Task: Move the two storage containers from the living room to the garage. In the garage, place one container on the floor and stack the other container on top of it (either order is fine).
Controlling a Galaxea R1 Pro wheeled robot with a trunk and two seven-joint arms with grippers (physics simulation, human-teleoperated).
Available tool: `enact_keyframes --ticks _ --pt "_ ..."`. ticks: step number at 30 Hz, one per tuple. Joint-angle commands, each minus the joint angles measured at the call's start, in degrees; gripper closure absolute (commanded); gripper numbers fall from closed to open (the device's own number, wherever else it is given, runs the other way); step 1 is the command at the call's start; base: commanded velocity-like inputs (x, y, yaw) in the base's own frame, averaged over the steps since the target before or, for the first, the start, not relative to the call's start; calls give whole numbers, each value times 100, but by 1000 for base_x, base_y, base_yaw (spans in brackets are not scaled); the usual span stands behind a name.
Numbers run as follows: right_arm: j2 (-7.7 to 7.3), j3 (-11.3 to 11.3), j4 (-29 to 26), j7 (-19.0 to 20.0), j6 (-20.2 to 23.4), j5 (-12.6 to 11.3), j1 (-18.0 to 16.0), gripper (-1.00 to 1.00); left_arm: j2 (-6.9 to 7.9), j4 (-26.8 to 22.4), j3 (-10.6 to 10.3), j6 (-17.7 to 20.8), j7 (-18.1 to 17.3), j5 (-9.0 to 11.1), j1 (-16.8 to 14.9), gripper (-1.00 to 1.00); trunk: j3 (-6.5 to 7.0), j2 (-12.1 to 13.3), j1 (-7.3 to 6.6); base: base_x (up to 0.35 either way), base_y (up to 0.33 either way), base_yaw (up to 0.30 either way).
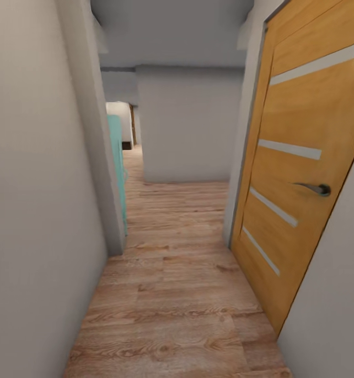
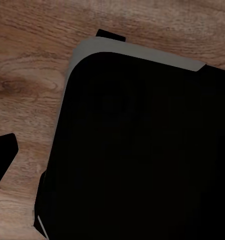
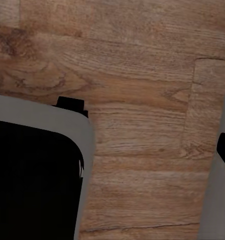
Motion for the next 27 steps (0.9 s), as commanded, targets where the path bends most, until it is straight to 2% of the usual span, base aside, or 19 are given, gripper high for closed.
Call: enact_keyframes --ticks 1,6,27 --pt "1 29 17 -29 -25 29 -7 -100 0 -2 0 -11 4 25 -1 -100 -5 -3 3 249 0 270" --pt "1 20 17 -29 -32 28 -7 -100 0 -2 3 -11 6 25 -1 -100 -5 -3 3 254 0 97" --pt "-47 45 17 -29 -7 35 -7 -100 0 -2 6 31 0 25 -1 -100 -5 -3 3 315 0 2"
